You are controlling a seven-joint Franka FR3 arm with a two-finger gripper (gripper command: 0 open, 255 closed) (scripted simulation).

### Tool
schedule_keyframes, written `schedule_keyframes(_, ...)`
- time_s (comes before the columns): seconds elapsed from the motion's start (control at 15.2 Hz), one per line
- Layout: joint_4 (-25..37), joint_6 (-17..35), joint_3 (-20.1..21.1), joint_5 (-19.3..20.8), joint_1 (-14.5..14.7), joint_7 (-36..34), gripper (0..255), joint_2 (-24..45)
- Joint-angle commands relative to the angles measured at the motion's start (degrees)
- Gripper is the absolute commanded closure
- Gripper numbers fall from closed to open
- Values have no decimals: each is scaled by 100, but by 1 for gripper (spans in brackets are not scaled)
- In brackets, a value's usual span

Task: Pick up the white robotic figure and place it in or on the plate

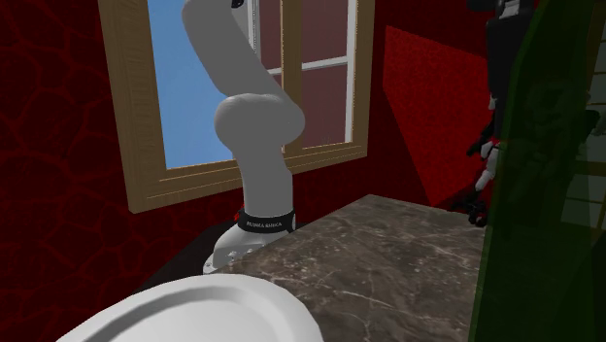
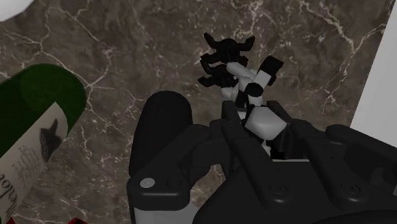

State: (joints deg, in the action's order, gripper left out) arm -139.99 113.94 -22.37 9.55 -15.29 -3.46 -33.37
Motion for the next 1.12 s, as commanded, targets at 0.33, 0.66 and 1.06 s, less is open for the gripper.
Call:
schedule_keyframes(0.33,24,-481,-264,256,-304,430,255,-492)
schedule_keyframes(0.66,0,-826,-678,600,-677,1020,255,-922)
schedule_keyframes(1.06,197,-1208,-1239,1003,-1057,1789,255,-1220)
